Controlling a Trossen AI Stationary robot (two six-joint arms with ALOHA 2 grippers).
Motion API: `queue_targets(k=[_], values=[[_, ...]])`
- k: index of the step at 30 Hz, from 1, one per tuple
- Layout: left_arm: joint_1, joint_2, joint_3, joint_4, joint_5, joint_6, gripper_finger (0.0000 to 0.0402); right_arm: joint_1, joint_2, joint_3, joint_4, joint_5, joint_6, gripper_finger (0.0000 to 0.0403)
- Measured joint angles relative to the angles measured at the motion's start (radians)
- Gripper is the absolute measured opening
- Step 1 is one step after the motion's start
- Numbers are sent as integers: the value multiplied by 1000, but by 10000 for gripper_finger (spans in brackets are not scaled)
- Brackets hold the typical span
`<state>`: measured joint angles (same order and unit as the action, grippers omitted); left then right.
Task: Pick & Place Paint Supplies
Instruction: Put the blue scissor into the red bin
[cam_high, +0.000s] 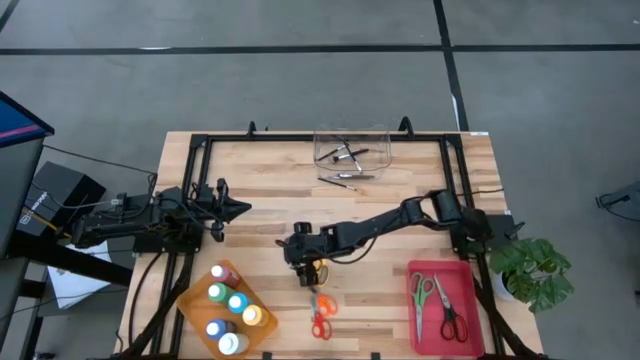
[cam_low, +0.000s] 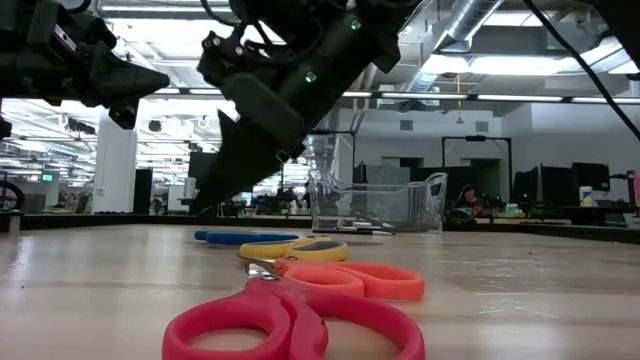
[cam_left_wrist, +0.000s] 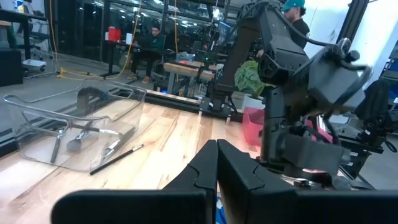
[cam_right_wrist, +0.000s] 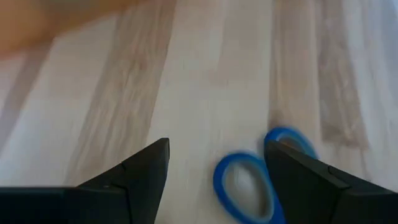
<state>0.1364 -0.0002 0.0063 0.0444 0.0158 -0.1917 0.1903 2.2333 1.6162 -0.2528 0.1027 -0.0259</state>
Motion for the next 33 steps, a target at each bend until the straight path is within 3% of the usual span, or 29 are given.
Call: queue_targets(k=[11,17,27,33], values=[[0,0,0,0,0,0,0,-1,16,-2,-26,3,18,259],[0,0,0,0,0,0,0,-2,41,-3,-36,3,27,236],[0,0,0,1,0,0,0,-13,68,4,-54,-4,90,172],[0,0,0,0,0,0,0,-17,67,4,-83,-1,108,79]])
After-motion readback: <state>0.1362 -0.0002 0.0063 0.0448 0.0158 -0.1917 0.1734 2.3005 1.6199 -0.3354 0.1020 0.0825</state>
